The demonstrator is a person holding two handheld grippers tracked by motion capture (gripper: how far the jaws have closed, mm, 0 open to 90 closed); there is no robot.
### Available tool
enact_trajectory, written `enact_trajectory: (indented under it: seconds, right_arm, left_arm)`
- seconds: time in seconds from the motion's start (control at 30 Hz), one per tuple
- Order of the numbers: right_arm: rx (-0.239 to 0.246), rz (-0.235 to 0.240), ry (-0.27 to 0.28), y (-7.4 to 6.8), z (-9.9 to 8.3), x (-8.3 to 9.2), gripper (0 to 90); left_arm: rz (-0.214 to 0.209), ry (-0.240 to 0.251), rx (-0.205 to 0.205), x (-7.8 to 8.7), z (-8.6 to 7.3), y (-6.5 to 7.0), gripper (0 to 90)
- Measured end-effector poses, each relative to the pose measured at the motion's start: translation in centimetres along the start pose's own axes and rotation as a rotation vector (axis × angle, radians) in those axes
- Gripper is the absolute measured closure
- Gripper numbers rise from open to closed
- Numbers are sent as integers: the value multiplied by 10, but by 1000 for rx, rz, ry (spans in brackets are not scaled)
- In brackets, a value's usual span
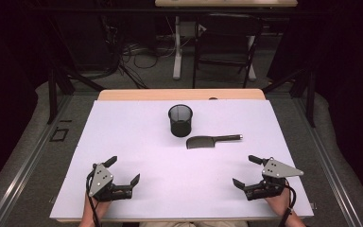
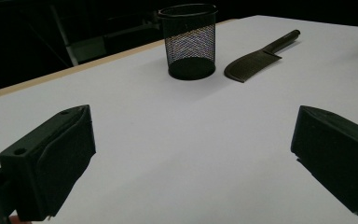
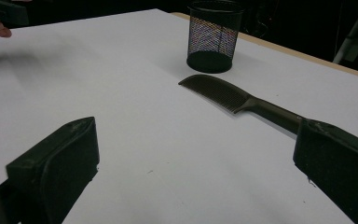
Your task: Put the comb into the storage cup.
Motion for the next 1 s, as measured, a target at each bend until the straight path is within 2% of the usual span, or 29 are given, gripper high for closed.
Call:
enact_trajectory:
  seconds: [0.4, 0.67, 0.87, 1.0]
  right_arm:
    - [-12, -15, -11, 7, 2, -3, 0]
    - [-14, -34, -56, 13, 6, -16, 0]
    - [-17, -19, -77, 15, 7, -24, 0]
    - [-5, -27, -88, 17, 9, -29, 0]
  left_arm:
    - [1, 0, 3, -1, 0, 1, 0]
    - [-3, -13, -9, -3, -1, 3, 0]
    - [1, -14, -3, -2, -2, 1, 0]
    - [2, -14, -1, -2, -2, 1, 0]
Point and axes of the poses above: each handheld gripper's, and its own axes: x roughly backward along the jaws, z roughly out of its top, y roughly to its right, the point moved 10 cm from there along -x, roughly forward along the jaws, and after that the axes turned 6 degrees about -y, right-handed, at the moved point
